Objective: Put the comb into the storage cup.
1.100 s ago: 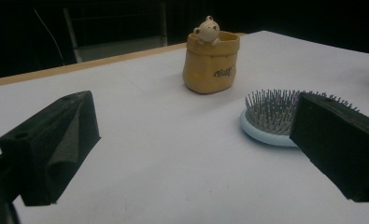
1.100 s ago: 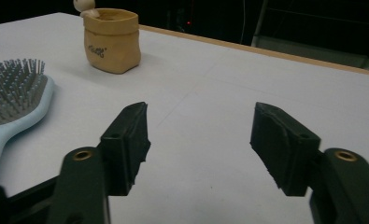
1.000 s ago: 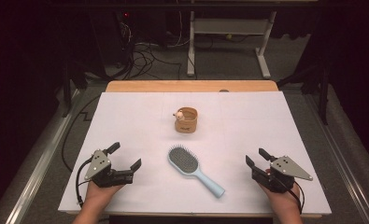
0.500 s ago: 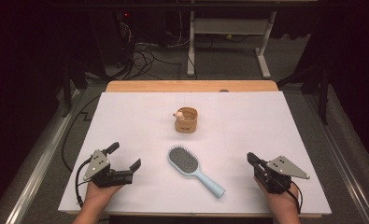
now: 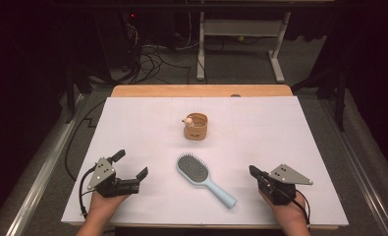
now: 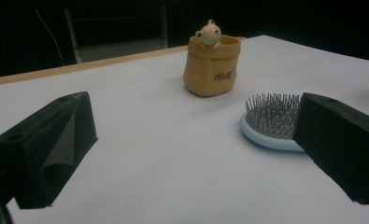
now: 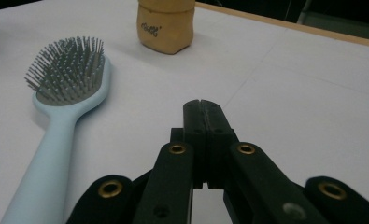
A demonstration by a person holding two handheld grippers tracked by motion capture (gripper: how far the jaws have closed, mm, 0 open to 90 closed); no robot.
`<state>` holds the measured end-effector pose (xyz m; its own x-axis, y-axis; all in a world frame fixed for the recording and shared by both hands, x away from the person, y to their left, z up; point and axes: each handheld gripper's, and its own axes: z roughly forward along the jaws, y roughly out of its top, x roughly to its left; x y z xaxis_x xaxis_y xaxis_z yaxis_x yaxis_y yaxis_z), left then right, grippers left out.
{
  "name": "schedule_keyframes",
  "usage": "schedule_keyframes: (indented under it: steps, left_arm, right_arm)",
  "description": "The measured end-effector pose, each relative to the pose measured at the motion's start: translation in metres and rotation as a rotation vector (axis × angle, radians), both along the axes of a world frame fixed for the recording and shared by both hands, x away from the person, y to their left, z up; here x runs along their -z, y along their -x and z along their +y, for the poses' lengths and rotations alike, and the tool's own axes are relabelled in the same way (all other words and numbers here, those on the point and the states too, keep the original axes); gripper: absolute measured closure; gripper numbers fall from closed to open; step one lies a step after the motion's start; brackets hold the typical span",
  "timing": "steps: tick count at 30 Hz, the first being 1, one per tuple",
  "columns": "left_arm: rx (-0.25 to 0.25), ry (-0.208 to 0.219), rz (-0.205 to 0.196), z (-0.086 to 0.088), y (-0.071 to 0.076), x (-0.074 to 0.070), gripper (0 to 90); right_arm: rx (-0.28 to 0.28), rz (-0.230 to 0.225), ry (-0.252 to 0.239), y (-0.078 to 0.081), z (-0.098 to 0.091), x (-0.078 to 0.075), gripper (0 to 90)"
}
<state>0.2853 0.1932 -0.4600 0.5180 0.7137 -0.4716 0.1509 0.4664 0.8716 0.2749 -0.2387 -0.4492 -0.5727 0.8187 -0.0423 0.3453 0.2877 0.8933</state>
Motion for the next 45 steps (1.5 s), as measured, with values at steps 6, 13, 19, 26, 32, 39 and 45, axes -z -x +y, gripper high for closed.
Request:
schedule_keyframes:
  steps: [6,13,19,26,32,39,45]
  left_arm:
    - [0.000,-0.003,0.000,0.000,0.000,0.000,1.1]
    - [-0.009,0.003,0.003,0.003,0.000,0.000,1.4]
    - [-0.008,0.008,0.000,0.002,0.001,-0.001,1.5]
    - [-0.004,0.007,0.001,0.002,0.000,-0.001,1.9]
    - [-0.004,0.003,0.001,0.002,0.000,0.000,2.2]
    - [-0.015,0.009,-0.006,0.003,0.000,-0.001,2.3]
    - [-0.013,0.004,-0.004,0.003,0.000,-0.001,2.5]
  right_arm:
    - [-0.077,0.077,0.045,0.001,0.015,0.005,90.0]
    - [-0.141,0.138,0.105,0.015,0.028,0.012,90.0]
    - [-0.181,0.166,0.147,0.023,0.038,0.019,90.0]
    - [-0.200,0.180,0.157,0.028,0.044,0.021,90.0]
    - [-0.201,0.113,0.123,0.033,0.046,0.010,90.0]
    - [-0.326,0.137,0.199,0.047,0.074,0.016,90.0]
    - [-0.320,0.147,0.230,0.046,0.075,0.020,90.0]
